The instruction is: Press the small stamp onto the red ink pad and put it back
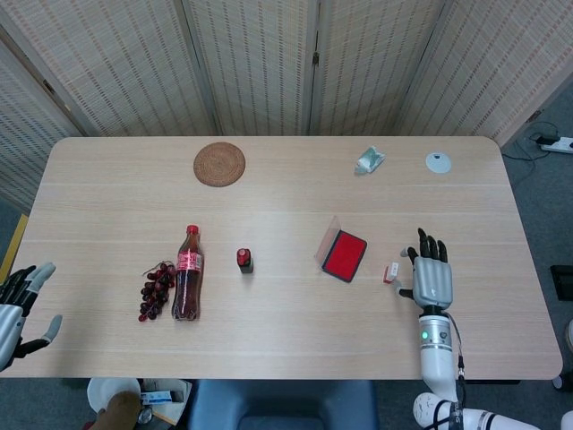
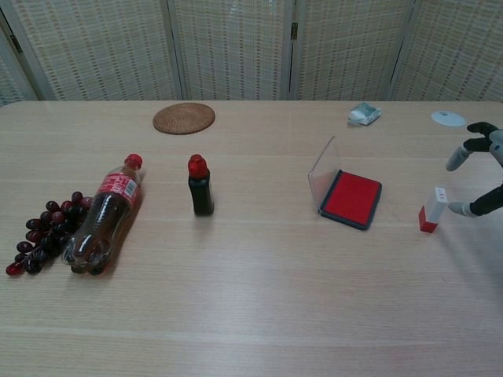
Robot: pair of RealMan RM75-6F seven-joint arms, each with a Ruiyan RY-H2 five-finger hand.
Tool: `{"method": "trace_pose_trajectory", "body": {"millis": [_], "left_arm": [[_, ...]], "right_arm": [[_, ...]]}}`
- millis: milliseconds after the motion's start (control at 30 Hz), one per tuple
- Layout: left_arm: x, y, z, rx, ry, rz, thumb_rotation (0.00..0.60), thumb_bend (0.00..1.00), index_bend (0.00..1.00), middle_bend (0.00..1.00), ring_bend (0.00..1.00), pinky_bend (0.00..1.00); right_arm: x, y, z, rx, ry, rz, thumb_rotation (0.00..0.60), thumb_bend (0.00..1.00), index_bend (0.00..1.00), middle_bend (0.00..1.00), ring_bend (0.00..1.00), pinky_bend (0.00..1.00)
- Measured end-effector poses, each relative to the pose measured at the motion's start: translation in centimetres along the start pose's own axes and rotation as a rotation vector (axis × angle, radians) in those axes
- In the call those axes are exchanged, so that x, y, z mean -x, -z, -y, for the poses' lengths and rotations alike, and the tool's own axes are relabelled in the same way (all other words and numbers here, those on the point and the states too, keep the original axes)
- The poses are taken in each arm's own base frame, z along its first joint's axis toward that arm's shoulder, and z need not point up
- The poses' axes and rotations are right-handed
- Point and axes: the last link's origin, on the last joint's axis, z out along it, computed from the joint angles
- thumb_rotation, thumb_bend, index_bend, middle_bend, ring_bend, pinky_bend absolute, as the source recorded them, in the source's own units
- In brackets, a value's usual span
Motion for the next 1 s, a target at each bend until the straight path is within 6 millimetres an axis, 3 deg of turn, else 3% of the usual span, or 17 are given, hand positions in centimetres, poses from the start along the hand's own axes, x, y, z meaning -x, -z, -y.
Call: {"method": "trace_pose_trajectory", "body": {"millis": [733,1000], "left_arm": [[-0.6,0.3,0.3,0.007,0.027,-0.018,0.6,0.43,0.0,0.0,0.0,0.0],[-0.7,0.3,0.4,0.015,0.031,-0.028,0.6,0.43,0.0,0.0,0.0,0.0]], "right_arm": [[1.9,-1.3,0.3,0.021,0.017,0.038,0.6,0.2,0.38,0.0,0.0,0.0],[2.0,-1.5,0.5,0.017,0.006,0.039,0.6,0.19,0.45,0.0,0.0,0.0]]}}
